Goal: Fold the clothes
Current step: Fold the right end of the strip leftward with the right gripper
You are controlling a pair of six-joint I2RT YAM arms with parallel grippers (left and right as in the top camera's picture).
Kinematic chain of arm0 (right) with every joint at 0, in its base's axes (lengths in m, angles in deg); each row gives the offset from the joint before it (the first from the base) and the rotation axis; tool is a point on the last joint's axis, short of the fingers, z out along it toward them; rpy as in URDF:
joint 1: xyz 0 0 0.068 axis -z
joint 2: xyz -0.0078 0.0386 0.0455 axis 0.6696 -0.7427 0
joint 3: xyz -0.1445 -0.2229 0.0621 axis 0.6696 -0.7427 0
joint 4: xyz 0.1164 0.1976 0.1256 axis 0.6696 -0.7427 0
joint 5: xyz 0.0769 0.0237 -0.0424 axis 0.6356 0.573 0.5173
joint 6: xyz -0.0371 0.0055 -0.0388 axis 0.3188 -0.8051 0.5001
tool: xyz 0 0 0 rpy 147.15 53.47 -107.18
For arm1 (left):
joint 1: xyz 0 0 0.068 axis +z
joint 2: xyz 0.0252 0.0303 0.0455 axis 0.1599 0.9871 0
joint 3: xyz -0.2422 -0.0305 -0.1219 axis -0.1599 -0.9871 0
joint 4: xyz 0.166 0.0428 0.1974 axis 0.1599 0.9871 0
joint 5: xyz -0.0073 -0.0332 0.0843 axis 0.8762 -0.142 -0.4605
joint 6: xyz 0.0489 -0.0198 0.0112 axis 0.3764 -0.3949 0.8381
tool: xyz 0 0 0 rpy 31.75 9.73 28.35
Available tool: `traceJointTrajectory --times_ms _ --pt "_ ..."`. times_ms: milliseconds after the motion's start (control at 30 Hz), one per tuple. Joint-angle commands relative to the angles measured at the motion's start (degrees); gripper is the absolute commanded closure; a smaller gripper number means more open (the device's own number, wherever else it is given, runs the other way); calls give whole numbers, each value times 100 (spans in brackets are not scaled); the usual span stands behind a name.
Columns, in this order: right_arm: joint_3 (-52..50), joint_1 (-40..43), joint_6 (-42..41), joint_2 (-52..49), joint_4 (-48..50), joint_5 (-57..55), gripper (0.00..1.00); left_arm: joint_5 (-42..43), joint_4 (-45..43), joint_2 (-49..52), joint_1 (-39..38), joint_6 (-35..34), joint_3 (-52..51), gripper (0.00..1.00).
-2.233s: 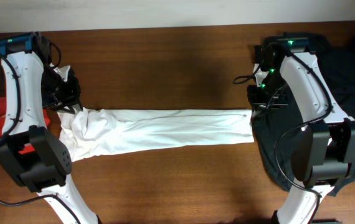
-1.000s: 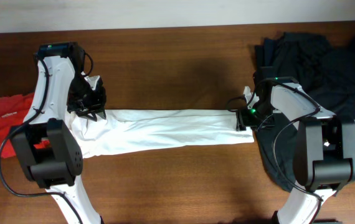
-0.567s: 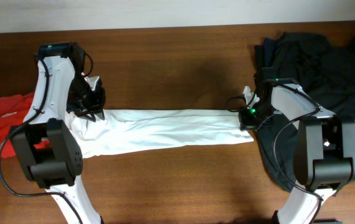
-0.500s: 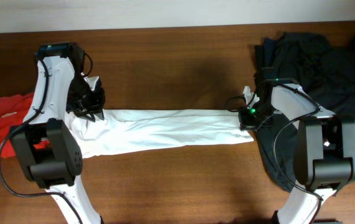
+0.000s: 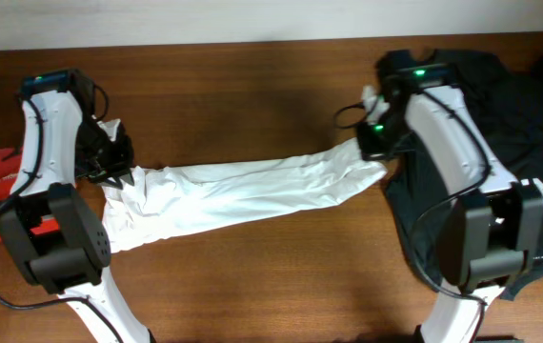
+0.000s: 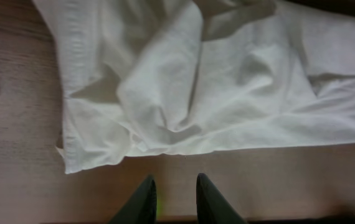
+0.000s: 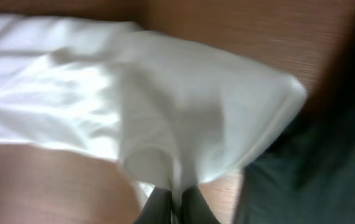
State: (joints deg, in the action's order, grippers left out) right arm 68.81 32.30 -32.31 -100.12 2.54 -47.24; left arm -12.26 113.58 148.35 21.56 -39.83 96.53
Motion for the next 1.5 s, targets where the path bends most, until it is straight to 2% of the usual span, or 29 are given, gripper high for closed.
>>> traceJointTrajectory --times_ms 0,200,367,900,933,967,1000,1033,1067,1100,1167,1367,1467 --pt "85 -769 -317 -2 57 -42 96 96 -61 -90 57 -79 -44 78" --pt "76 -1777 -1067 -22 647 4 96 96 -63 -90 55 -79 -44 78" --pt "76 -2271 -1320 -144 1032 33 96 98 -63 -90 57 -79 -44 78" --pt "74 -2787 -1316 -302 1646 297 95 94 -63 -90 50 -76 -44 78" --pt "74 -2787 -1316 -302 1652 321 92 94 -63 -90 50 -76 -44 78" --pt "74 -2787 -1311 -302 1676 407 85 94 -61 -90 50 -76 -44 78" --pt "74 -2787 -1309 -302 1703 505 72 94 -59 -90 50 -76 -44 78" --pt "74 -2787 -1303 -302 1722 601 51 94 -59 -90 50 -76 -44 78" --pt "74 -2787 -1292 -302 1729 675 39 94 -61 -90 50 -76 -44 78" --pt "74 -2787 -1292 -302 1727 702 30 94 -61 -90 50 -76 -44 78" --pt "74 -2787 -1290 -302 1716 706 19 92 -61 -90 55 -76 -44 78" --pt "79 -2695 -1250 -299 1633 588 17 92 -50 -90 55 -74 -44 77" --pt "81 -2562 -1342 -256 1292 44 19 44 -42 -90 57 -74 -44 71"
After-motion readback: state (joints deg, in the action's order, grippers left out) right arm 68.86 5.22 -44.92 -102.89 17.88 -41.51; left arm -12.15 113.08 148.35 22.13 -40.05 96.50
